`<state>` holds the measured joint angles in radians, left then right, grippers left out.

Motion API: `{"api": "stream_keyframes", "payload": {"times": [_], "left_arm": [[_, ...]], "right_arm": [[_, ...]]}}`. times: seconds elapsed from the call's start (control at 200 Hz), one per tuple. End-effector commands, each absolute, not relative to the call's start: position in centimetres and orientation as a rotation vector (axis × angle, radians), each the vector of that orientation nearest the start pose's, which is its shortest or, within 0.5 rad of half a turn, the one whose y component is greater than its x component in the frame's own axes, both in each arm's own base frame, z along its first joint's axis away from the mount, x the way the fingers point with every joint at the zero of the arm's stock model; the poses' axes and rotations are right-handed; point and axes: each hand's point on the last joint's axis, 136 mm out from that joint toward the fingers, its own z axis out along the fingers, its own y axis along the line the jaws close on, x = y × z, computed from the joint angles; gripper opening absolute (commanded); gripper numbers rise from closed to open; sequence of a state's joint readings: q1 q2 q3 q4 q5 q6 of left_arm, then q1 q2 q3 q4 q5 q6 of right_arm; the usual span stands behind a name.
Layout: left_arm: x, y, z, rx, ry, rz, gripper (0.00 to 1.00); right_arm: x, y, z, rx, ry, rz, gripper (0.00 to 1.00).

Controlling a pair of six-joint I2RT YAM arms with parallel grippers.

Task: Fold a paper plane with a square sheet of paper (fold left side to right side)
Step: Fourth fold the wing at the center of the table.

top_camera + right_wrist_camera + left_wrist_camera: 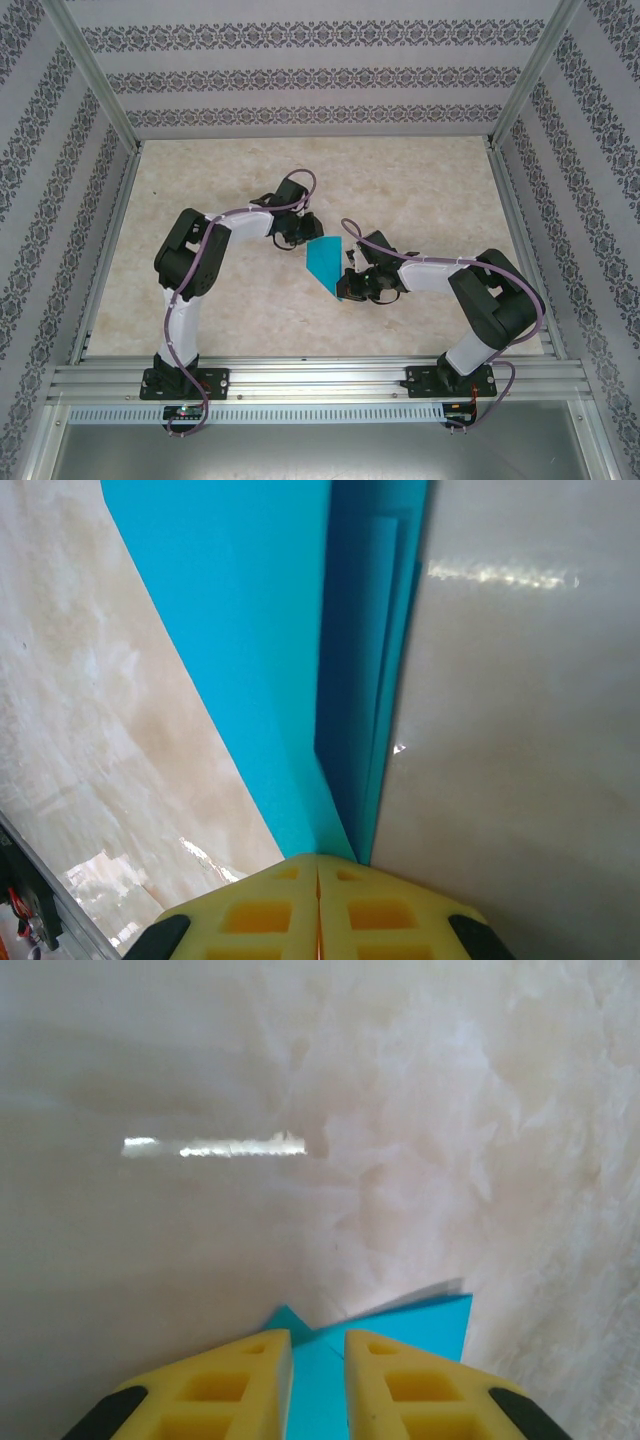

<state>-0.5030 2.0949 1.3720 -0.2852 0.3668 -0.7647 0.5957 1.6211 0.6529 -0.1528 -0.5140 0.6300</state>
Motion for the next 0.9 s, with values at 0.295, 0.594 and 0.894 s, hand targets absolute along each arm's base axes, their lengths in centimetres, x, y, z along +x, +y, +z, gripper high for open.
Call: {"api": "stream_keyframes", "payload": {"times": [0.295, 0.594, 0.894], "left_arm": [[41.6, -26.5, 9.9, -0.142, 2.605, -0.899, 0.26], [32.9, -31.5, 10.8, 0.019, 2.602, -1.066, 0.25], [31.2, -35.1, 8.1, 0.041, 2.634, -1.158, 0.24]], "right_arm": [[17.7, 21.3, -3.5, -0.084, 3.132, 0.738, 0.08], [17.9, 21.3, -3.7, -0.085, 3.142, 0.724, 0.08], [17.8, 21.2, -3.5, -0.093, 3.141, 0.709, 0.08]]}}
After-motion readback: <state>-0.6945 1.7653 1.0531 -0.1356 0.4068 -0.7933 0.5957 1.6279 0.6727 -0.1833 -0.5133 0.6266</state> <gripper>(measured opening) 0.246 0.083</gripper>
